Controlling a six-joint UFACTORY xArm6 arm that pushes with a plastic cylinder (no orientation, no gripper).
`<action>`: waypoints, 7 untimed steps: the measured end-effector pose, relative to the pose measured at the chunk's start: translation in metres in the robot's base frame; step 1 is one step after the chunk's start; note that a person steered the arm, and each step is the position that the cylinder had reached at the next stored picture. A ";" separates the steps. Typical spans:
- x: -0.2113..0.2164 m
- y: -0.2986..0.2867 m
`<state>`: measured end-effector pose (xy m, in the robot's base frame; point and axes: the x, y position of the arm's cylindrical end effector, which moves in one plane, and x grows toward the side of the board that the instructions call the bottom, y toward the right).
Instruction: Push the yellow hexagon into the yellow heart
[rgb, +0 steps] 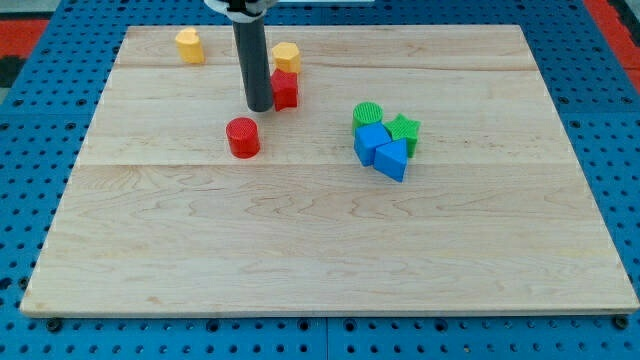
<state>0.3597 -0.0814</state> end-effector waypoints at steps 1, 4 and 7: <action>0.017 0.026; -0.051 0.012; -0.095 -0.022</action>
<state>0.2650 -0.1038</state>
